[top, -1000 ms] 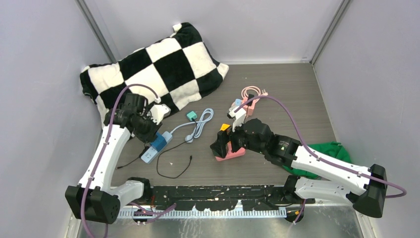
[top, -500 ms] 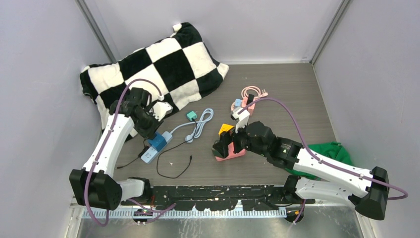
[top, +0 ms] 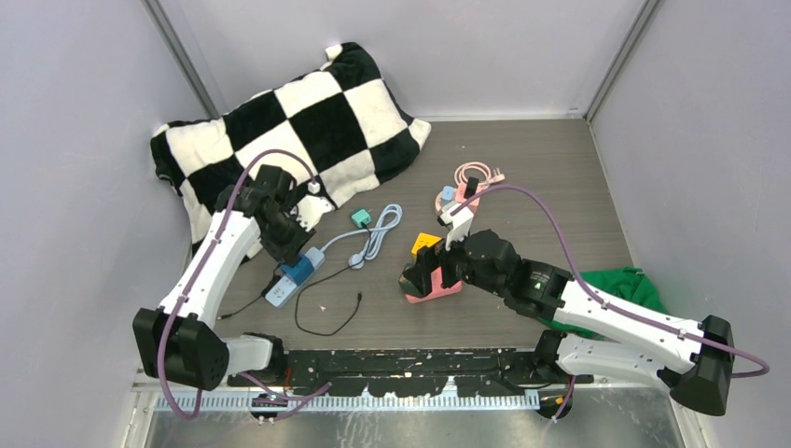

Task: Insert the plug
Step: Insert the plug into the socket.

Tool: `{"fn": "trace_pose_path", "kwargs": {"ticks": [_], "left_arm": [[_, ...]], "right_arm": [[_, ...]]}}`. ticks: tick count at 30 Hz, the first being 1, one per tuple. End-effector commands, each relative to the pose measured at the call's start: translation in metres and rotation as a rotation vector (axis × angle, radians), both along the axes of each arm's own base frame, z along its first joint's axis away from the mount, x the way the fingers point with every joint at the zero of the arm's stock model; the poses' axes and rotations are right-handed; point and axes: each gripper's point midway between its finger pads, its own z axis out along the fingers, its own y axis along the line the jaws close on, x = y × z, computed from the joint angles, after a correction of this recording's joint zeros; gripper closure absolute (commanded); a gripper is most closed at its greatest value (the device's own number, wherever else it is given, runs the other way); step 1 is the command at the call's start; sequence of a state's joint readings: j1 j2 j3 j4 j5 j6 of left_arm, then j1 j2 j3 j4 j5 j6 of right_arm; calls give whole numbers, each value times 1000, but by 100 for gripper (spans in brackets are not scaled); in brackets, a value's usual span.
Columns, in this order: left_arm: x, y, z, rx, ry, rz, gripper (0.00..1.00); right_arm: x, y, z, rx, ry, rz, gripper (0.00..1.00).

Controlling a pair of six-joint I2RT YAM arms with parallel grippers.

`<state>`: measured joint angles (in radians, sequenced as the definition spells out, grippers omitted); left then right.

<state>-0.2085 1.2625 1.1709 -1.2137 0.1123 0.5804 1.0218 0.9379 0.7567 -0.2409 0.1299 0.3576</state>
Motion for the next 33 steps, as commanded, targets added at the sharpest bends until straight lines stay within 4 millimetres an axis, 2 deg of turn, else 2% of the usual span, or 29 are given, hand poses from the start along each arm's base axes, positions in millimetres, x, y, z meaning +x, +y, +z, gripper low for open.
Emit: {"fn": "trace_pose_path", "kwargs": {"ticks": [1, 5, 12, 19, 24, 33], "left_arm": [[-2, 0, 6, 8, 11, 1, 100], [-5, -1, 2, 17, 38, -2, 100], [-6, 13, 0, 100, 58, 15, 100], [-1, 6, 15, 87, 18, 13, 100], [2, 2, 18, 63, -4, 12, 100], [-4, -4, 7, 37, 42, -1, 100]], "right_arm": [[4, -2, 13, 37, -38, -26, 0], [4, -2, 12, 34, -35, -26, 0], [5, -4, 10, 29, -34, -35, 0], [6, -3, 10, 26, -33, -38, 0], [6, -3, 9, 27, -31, -40, 1], [6, -6, 9, 27, -33, -49, 0]]}}
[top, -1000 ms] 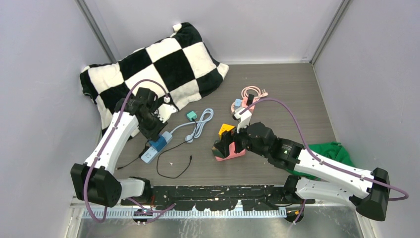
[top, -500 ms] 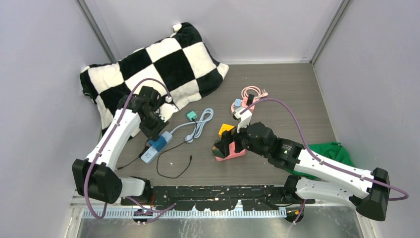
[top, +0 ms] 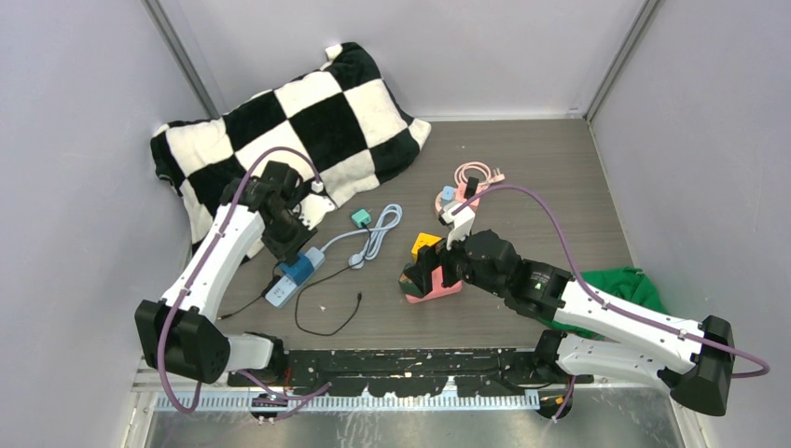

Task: Insert the plug
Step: Insert the plug into the socket.

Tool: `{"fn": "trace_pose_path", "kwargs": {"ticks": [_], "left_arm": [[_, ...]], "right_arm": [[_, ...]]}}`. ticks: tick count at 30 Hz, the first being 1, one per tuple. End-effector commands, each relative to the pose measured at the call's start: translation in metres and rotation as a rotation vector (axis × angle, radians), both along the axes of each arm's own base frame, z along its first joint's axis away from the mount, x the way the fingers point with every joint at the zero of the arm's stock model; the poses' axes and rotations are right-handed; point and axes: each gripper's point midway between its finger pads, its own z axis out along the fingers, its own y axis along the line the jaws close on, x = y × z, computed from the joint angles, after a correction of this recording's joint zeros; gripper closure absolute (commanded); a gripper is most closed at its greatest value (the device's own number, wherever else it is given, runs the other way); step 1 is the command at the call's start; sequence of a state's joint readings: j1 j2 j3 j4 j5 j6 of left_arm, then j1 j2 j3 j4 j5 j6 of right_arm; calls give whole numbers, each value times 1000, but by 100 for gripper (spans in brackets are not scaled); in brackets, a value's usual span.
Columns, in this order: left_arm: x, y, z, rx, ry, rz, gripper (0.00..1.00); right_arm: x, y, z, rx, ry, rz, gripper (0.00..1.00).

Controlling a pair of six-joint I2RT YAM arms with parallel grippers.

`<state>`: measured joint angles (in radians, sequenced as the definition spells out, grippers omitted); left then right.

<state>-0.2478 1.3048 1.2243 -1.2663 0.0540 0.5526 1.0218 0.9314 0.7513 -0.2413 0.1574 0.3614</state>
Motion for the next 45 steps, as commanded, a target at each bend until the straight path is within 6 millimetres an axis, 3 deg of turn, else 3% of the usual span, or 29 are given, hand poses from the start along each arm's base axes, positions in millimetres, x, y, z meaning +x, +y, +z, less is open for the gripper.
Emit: {"fn": "trace_pose_path", "kwargs": {"ticks": [1, 6, 18, 28, 45], "left_arm": [[-4, -5, 1, -23, 16, -2, 100], [-10, -3, -6, -12, 59, 1, 100], [-3, 5, -20, 50, 70, 12, 100], [-3, -5, -52, -2, 93, 1, 100], [6, -6, -72, 35, 227, -76, 100]], "right_arm": [[2, -2, 10, 29, -26, -22, 0], [3, -2, 9, 26, -26, -26, 0], [4, -4, 9, 24, -34, -30, 0], [4, -7, 7, 24, -34, -37, 0], [2, -11, 6, 26, -37, -44, 0]]}}
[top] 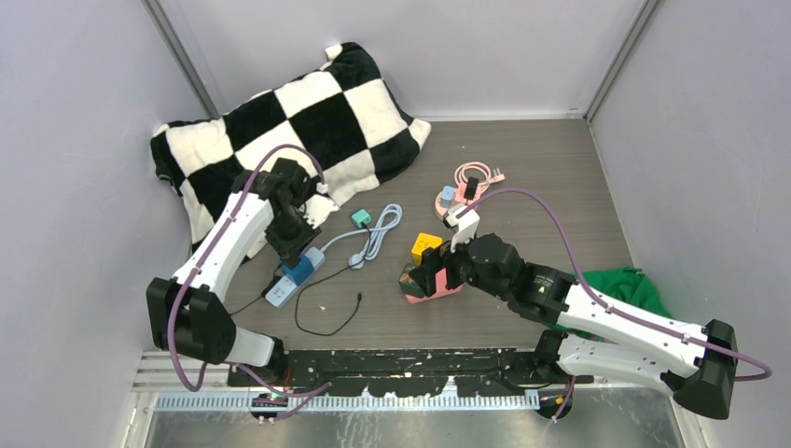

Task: Insert the plug
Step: Insert the plug into the socket.

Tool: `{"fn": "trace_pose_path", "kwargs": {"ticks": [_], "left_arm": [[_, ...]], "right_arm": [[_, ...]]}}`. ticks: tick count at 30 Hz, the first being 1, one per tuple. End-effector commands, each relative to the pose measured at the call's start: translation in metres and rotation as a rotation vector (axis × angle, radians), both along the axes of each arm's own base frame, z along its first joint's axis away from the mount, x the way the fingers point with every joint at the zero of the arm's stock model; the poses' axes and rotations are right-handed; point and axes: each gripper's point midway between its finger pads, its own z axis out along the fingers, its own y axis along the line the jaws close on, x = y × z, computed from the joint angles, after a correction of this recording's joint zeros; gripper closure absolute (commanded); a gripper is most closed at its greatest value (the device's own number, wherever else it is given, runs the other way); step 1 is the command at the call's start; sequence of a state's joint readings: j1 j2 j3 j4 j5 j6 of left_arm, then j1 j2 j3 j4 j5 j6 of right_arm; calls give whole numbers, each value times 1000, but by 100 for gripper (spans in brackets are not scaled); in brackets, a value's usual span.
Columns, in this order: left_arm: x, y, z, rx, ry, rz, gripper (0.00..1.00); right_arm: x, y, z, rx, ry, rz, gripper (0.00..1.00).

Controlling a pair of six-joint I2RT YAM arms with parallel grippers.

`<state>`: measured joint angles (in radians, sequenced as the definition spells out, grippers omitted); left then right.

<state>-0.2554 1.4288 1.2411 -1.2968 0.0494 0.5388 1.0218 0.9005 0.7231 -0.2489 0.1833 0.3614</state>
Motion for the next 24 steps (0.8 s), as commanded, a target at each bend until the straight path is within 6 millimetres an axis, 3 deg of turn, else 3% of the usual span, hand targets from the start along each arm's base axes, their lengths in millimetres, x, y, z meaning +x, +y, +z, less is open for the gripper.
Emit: {"fn": "trace_pose_path", "kwargs": {"ticks": [1, 12, 20, 24], "left_arm": [[7, -5, -53, -5, 103, -87, 100], [6, -2, -87, 10, 113, -82, 100], [24, 1, -87, 27, 88, -105, 100], [36, -1, -73, 2, 89, -111, 100]], "right_arm": [[3, -2, 11, 34, -30, -21, 0], [4, -5, 7, 20, -42, -27, 0], [4, -7, 5, 15, -46, -31, 1], [3, -9, 1, 13, -40, -33, 0]]}}
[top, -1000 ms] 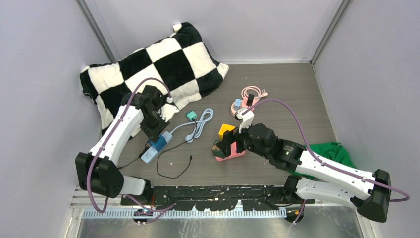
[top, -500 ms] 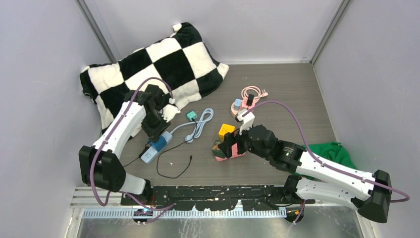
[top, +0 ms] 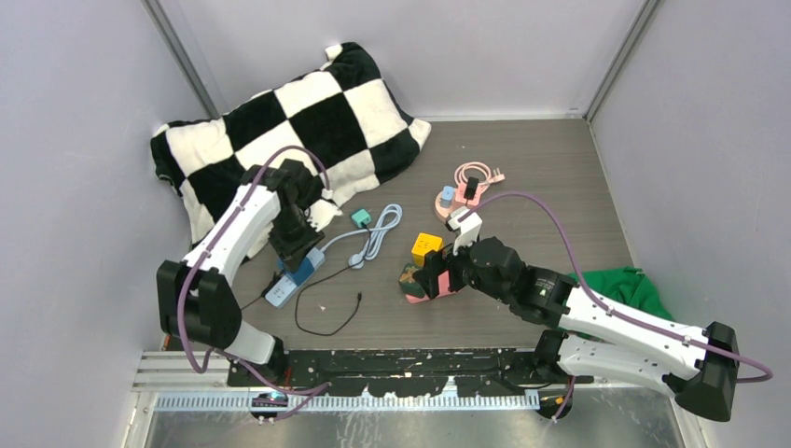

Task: Insert the plug
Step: Insert the plug into the socket.

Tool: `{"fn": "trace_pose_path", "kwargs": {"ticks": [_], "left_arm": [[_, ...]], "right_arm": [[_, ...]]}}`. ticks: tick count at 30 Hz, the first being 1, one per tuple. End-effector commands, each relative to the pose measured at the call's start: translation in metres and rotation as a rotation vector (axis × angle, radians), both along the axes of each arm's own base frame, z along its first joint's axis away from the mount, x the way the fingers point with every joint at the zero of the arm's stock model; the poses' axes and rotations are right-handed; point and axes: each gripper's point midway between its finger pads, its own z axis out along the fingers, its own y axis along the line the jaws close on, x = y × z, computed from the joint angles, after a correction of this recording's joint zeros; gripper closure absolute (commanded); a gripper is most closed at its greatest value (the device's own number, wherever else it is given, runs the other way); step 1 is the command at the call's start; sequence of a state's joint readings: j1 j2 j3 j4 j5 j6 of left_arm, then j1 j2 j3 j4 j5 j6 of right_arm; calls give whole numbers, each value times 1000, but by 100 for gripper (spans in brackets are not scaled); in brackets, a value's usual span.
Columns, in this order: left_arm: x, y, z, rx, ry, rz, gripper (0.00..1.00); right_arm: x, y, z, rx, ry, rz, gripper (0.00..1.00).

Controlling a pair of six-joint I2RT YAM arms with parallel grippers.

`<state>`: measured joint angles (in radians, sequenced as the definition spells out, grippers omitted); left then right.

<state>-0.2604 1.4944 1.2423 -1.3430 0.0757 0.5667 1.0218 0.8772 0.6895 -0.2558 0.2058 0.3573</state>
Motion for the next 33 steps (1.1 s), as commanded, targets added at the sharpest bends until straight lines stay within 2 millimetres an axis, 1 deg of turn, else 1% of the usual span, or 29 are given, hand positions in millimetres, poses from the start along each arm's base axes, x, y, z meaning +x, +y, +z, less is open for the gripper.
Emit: {"fn": "trace_pose_path", "kwargs": {"ticks": [1, 4, 9, 13, 17, 20, 22, 26, 30, 33], "left_arm": [[48, 2, -58, -8, -17, -74, 100], [49, 3, -54, -9, 15, -80, 100], [49, 11, -58, -8, 58, -83, 100], [59, 14, -62, -58, 35, -63, 100], [67, 18, -67, -37, 71, -73, 100], [78, 16, -65, -42, 67, -76, 100], [86, 19, -62, -14, 45, -77, 100], [99, 17, -60, -1, 15, -91, 100], [109, 15, -65, 8, 11, -118, 100], [112, 12, -66, 11, 10, -173, 100]], "right_arm": [[3, -1, 11, 37, -39, -15, 0], [3, -3, 11, 39, -44, -22, 0], [4, -4, 11, 35, -48, -24, 0], [4, -4, 7, 25, -42, -25, 1], [4, -1, 4, 24, -37, -18, 0], [5, 1, 1, 13, -31, -16, 0], [6, 1, -2, 3, -29, -18, 0], [9, 3, -7, -3, -30, -27, 0], [10, 5, -12, -13, -23, -25, 0], [10, 6, -15, -20, -17, -25, 0]]}}
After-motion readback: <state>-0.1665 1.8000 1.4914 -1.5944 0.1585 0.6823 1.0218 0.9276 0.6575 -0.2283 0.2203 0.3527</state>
